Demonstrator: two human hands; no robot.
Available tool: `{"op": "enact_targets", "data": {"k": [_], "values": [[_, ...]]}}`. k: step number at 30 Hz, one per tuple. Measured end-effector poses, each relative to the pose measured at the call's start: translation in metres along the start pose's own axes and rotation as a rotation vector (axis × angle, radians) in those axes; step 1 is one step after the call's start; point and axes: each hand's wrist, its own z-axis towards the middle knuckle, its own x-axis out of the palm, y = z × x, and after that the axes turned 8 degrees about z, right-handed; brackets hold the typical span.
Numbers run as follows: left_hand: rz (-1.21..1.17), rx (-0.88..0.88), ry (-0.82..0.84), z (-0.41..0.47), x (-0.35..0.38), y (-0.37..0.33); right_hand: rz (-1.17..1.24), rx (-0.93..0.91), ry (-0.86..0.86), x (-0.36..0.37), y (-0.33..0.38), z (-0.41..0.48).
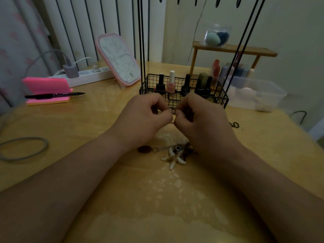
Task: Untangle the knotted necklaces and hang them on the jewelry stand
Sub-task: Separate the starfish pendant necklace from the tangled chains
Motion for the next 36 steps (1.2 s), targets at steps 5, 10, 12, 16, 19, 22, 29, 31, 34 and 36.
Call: {"op": "enact_targets", "data": {"k": [5,10,12,16,19,22,29,31,34,36], "values": [[-0.05,-0.064,0.024,0.0017,-0.0032,0.0001,0.086,0.055,0.011,0.0019,-0.0021,0.0001],[-0.069,-0.048,0.03,0.0007,-0.0056,-0.0008,0.138,0.081,0.061,0.0018,-0.0036,-0.0012],[-0.056,-0.031,0.037,-0.0001,-0.0059,-0.0017,0.136,0.076,0.053,0.0016,-0.0037,-0.0013],[-0.064,-0.037,0.048,0.0005,-0.0042,-0.001,0.187,0.091,0.034,0.0025,-0.0054,-0.0015],[-0.069,-0.068,0.073,0.0011,-0.0027,-0.0012,0.26,0.13,0.027,0.0031,-0.006,-0.001],[-0.092,-0.088,0.093,0.002,-0.0024,-0.0008,0.281,0.139,0.018,0.0029,-0.0061,-0.0014],[-0.024,-0.002,0.045,-0.0009,-0.0024,-0.0019,0.303,0.207,0.051,0.0026,-0.0032,-0.0017],[0.002,0.026,0.038,-0.0016,-0.0027,-0.0013,0.305,0.207,0.077,0.0009,-0.0029,-0.002],[-0.001,0.032,0.027,-0.0018,-0.0021,-0.0002,0.3,0.199,0.062,-0.0001,-0.0015,-0.0024],[0.011,0.036,0.024,-0.0015,-0.0016,0.0004,0.285,0.195,0.05,0.0002,-0.0001,-0.0029]]}}
